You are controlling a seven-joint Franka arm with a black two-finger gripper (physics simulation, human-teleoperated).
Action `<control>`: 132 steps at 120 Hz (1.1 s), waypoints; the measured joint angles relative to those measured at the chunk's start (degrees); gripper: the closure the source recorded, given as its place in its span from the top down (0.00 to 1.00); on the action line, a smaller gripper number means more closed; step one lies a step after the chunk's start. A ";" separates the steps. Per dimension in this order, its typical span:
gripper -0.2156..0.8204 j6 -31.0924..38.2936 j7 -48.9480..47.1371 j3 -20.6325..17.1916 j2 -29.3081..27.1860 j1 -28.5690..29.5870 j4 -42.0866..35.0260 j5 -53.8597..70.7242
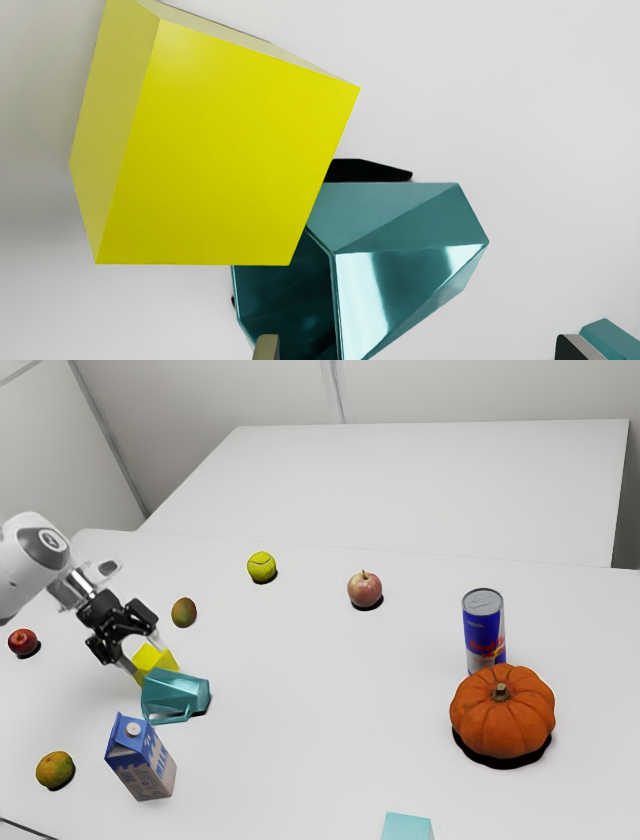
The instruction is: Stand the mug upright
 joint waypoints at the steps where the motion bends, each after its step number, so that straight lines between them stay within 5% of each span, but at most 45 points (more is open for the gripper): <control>1: 0.79 0.00 0.12 0.02 0.06 0.00 -0.01 -0.05; 89: 0.79 1.55 5.99 0.47 3.51 -0.69 -4.27 -7.17; 112: 0.37 1.83 6.44 0.39 3.46 -0.82 -4.27 -7.92; 132: 0.21 1.75 6.11 0.37 2.24 -2.57 -3.93 -8.09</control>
